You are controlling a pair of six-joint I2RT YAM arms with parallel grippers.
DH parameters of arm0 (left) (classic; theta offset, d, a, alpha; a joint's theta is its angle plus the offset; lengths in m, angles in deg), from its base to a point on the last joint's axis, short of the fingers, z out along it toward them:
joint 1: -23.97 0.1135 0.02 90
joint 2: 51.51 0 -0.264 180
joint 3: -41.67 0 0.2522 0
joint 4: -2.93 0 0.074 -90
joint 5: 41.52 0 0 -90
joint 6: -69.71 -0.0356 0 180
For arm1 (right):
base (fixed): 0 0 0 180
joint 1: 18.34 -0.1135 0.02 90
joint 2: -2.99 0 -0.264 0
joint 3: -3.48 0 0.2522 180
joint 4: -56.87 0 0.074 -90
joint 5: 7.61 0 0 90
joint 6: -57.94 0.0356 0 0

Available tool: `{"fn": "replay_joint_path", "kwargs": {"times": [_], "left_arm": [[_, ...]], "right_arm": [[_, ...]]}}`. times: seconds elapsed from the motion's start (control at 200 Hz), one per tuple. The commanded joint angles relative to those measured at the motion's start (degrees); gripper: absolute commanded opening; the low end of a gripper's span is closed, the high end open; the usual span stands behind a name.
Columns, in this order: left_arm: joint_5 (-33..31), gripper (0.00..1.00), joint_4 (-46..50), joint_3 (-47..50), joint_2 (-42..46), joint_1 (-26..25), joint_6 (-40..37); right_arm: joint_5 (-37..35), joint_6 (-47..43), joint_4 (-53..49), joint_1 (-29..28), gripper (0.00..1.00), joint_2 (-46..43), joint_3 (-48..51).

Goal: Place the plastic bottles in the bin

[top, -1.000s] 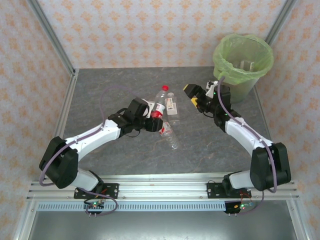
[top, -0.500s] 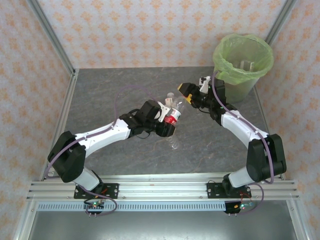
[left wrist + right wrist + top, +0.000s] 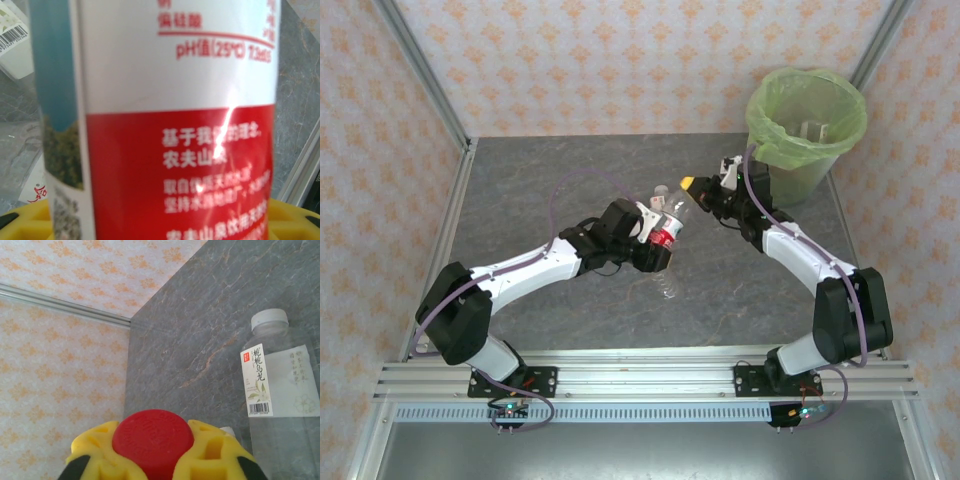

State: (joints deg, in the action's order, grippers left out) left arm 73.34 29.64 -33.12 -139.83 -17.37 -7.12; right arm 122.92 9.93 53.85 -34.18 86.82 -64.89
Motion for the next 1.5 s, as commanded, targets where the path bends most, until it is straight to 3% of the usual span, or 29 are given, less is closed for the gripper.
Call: {"fn": "replay_joint_path", "kwargs": {"times": [0.0,0.105,0.245,0.455,0.736,1.036,1.226,1.496], "left_arm": [[1.6,0.35,-0.3,-1.8,0.1,-1.3,-1.8],[1.1,0.38,-0.4,-1.7,0.2,-1.3,-1.5],[0.4,0.47,-0.9,-1.4,0.4,-1.3,-1.0],[-4.7,1.0,-2.9,0.2,2.0,-1.3,0.9],[-13.5,1.0,-8.5,5.6,7.6,-1.2,3.8],[-35.3,1.0,-10.5,12.2,14.2,-1.0,12.6],[-50.5,1.0,-4.4,13.8,15.3,-0.8,23.1],[-54.8,1.0,0.6,12.9,14.1,-0.5,28.0]], "right_arm": [[-2.5,-3.1,3.5,-0.3,0.0,-2.6,1.5],[-4.5,-3.8,2.6,-0.3,0.0,-3.9,2.3],[-5.7,-4.0,2.5,-0.3,0.0,-4.5,2.8],[-7.8,-4.2,2.7,-0.3,0.0,-4.8,3.3],[-14.3,-5.2,0.6,-0.3,0.0,-5.5,3.3],[-25.0,-6.8,2.3,-0.3,0.0,-8.9,5.8],[-30.1,-8.0,4.1,-0.2,0.0,-11.4,7.5],[-30.6,-6.9,7.2,1.1,0.0,-12.5,6.8]]}}
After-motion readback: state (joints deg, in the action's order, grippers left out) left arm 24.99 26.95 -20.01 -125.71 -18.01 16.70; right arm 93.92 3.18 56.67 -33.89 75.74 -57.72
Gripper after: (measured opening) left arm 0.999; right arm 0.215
